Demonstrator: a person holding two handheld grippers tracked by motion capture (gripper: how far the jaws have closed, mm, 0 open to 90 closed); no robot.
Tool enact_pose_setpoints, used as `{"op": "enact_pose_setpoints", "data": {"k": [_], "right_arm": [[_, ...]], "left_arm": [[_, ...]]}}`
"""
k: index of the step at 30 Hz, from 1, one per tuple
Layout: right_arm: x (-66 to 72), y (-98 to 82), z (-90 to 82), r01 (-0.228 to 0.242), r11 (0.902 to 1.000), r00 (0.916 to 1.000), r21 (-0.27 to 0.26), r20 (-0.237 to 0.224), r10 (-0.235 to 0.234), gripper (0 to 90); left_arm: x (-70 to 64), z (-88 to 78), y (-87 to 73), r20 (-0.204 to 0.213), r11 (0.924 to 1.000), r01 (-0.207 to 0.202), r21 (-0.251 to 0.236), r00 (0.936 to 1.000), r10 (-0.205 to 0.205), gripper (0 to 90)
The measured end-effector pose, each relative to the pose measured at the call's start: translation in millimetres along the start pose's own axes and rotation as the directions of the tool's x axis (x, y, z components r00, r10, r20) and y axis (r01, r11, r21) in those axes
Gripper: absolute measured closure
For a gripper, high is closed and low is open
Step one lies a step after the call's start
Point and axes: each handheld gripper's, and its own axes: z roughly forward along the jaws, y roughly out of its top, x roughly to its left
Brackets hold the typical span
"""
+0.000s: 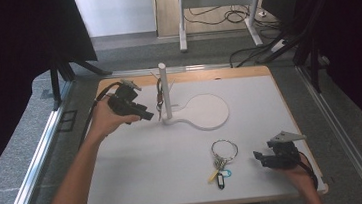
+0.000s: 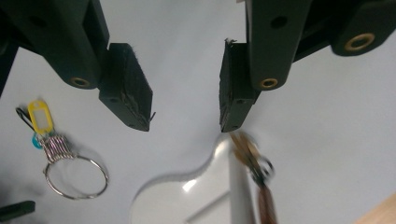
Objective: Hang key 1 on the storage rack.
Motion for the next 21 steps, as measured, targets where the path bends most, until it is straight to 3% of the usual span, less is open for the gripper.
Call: {"op": "enact_pose_setpoints", "data": {"k": [4, 11, 21], "right_arm": [[0.8, 0.6, 1.8, 0.007, 1.0000, 1.0000, 0.002, -0.006, -0.007, 31.2], [2.9, 1.4, 3.6, 0.011, 0.9999, 0.9999, 0.008, -0.012, -0.011, 31.2], [6.5, 1.7, 1.1, 0.013, 0.9999, 0.9997, 0.001, -0.019, -0.013, 31.2]], "left_arm": [[-11.1, -0.5, -17.1, 0.002, 0.9996, -0.021, -0.019, 0.9998, 0.021, 54.8], [-29.2, 5.8, -46.4, 0.023, 0.9986, -0.015, -0.050, 0.9996, 0.016, 53.8], [-43.7, 20.7, -87.4, -0.005, 0.9987, 0.000, -0.051, 1.0000, 0.000, 52.4]]}}
